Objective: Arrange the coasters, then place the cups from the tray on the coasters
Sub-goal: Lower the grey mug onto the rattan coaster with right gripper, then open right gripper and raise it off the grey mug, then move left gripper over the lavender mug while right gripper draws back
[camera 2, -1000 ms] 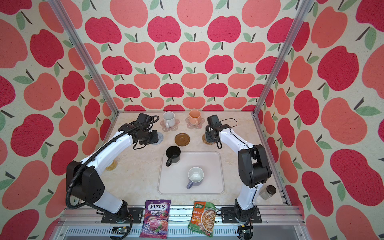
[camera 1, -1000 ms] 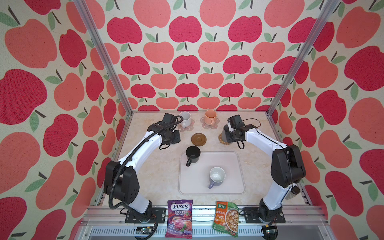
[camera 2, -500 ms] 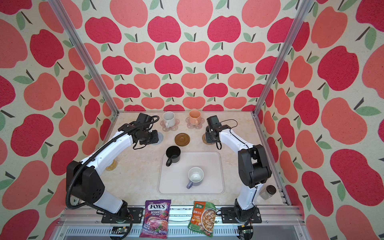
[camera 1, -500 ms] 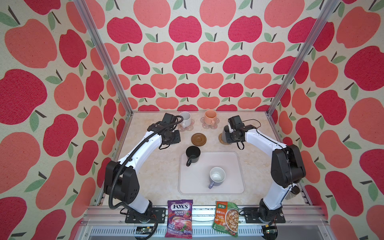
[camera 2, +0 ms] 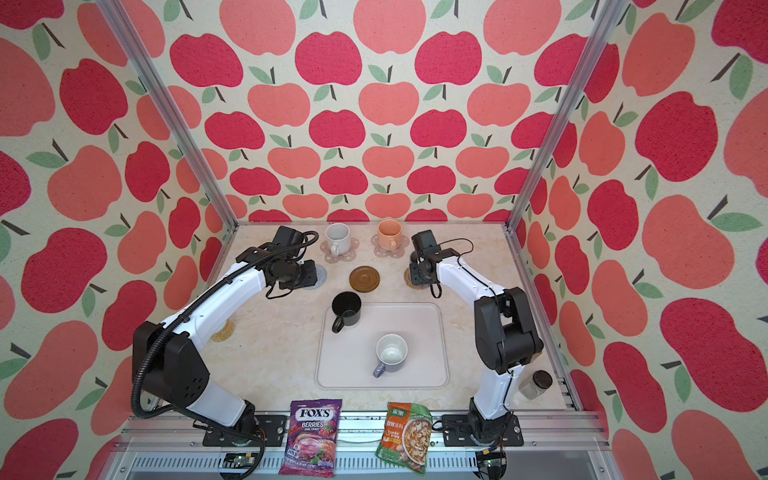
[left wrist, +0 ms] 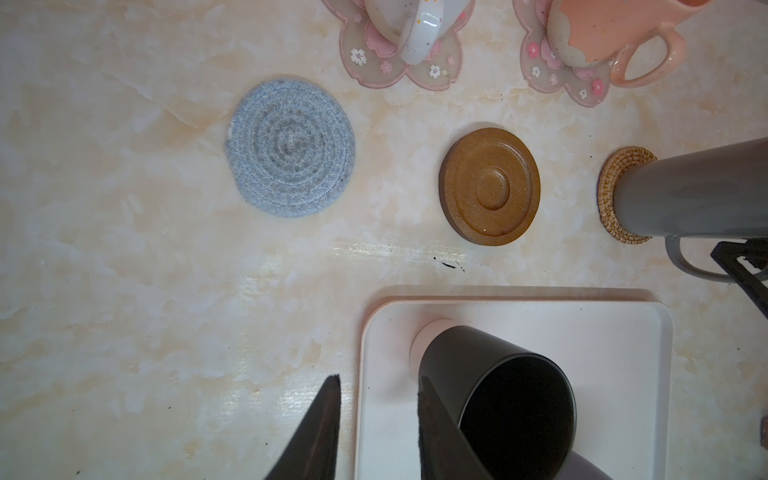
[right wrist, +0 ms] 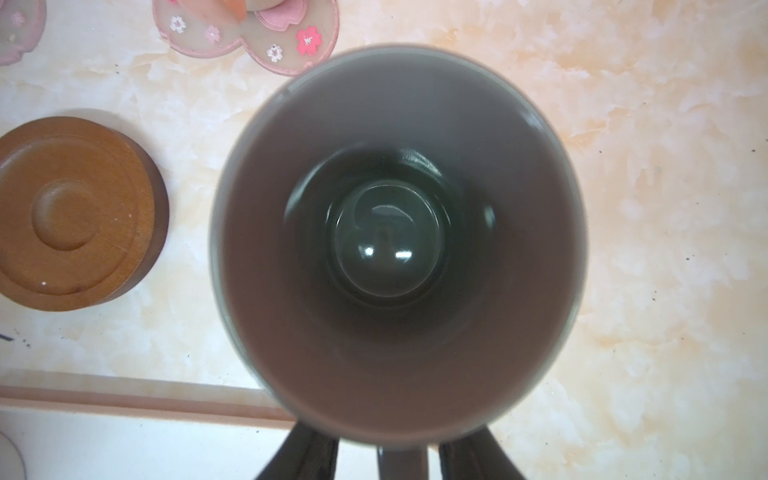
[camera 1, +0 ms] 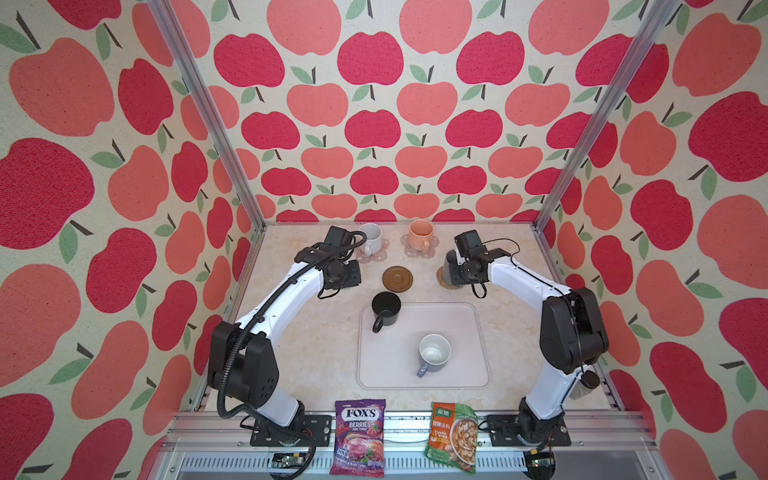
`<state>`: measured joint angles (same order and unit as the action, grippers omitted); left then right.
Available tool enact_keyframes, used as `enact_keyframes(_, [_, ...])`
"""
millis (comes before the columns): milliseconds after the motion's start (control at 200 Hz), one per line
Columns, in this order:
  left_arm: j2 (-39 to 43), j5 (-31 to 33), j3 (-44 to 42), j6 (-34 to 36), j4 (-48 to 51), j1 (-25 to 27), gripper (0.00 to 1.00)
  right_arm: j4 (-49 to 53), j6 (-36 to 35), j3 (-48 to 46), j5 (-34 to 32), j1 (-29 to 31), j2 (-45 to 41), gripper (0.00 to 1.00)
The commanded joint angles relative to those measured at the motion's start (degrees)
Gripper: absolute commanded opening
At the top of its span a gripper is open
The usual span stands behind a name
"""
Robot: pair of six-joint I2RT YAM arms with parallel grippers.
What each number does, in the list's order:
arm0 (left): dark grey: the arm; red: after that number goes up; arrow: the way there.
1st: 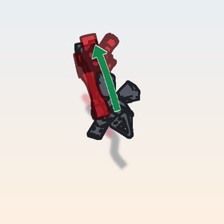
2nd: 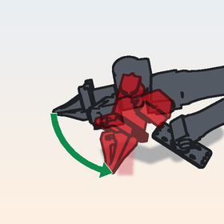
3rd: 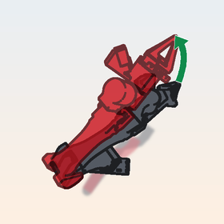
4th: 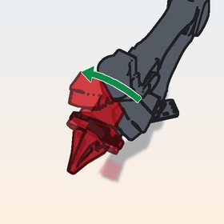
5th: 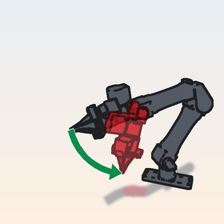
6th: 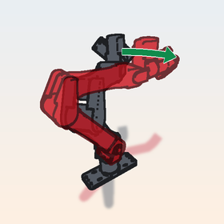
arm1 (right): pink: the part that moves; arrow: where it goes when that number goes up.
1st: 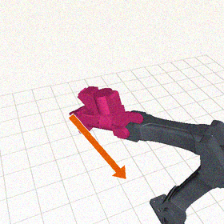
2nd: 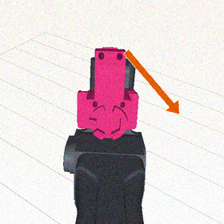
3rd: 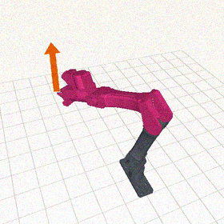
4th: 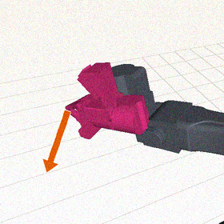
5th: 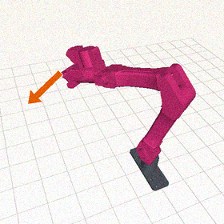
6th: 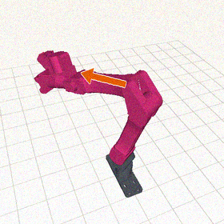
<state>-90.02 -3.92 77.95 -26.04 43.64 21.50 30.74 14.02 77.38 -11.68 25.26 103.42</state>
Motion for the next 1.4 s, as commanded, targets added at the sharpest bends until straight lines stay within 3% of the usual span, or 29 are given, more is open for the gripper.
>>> enact_keyframes(0, [1.2, 0.7, -0.3, -0.4, 1.1, -0.1, 0.34, 2.4, 0.9, 1.6, 0.5, 0.3, -0.2, 0.4])
enact_keyframes(425, [5.0, 3.7, -1.6, 0.1, 4.1, 0.3, 0.34, 3.5, 0.3, -1.3, -0.5, 0.3, -8.8, 0.45])
enact_keyframes(740, [11.4, 5.6, -5.2, -1.1, 5.7, 3.4, 0.34, 2.1, 0.5, -7.5, -1.4, 0.3, -18.7, 0.48])
enact_keyframes(1111, [16.1, 10.1, -10.0, -3.8, 6.2, 16.9, 0.35, 1.9, 4.7, -20.0, -1.5, 0.3, -32.0, 0.5])
enact_keyframes(1396, [19.4, 7.0, -13.6, -4.4, 6.7, 24.1, 0.35, 2.5, 5.1, -25.2, -2.6, 0.3, -40.5, 0.51])
